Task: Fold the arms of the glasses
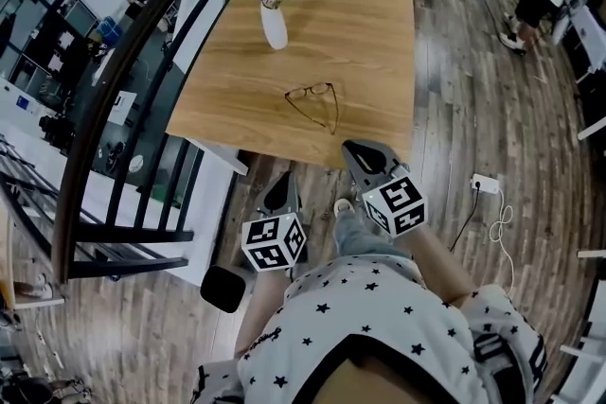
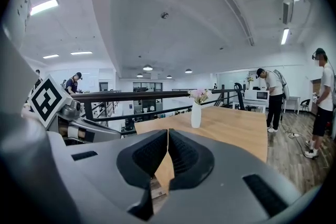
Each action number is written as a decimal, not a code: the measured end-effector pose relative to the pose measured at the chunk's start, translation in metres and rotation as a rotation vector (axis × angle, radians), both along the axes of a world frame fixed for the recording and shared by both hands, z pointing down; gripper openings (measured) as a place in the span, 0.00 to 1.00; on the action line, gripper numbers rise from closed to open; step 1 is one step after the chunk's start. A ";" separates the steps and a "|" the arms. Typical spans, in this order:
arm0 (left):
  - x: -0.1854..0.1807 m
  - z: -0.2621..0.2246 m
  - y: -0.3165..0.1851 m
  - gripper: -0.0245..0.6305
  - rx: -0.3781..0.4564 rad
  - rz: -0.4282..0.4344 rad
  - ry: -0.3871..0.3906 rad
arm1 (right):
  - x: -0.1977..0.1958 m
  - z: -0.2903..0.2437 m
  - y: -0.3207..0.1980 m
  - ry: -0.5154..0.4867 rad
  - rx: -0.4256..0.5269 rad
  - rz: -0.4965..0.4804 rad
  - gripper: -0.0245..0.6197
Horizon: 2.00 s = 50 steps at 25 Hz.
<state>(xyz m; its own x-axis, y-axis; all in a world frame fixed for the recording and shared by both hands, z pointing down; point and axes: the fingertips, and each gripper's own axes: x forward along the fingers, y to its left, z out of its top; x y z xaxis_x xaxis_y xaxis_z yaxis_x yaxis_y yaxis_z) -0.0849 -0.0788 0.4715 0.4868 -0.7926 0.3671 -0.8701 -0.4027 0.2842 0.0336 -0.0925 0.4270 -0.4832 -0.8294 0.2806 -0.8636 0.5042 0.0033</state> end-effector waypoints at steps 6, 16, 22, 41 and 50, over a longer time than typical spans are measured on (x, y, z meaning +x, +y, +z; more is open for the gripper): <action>0.008 -0.001 -0.040 0.05 -0.004 -0.034 0.021 | 0.005 0.002 -0.048 0.029 -0.010 -0.060 0.07; 0.014 0.006 -0.091 0.05 -0.030 -0.100 0.029 | 0.005 0.014 -0.116 0.085 -0.036 -0.150 0.07; 0.021 0.011 -0.115 0.05 -0.044 -0.129 0.036 | 0.007 0.022 -0.147 0.114 -0.052 -0.198 0.07; 0.033 0.039 -0.152 0.05 -0.118 -0.198 0.029 | -0.004 0.078 -0.214 0.279 -0.102 -0.388 0.07; 0.028 0.057 -0.151 0.05 -0.167 -0.242 0.038 | -0.015 0.125 -0.229 0.461 -0.137 -0.488 0.07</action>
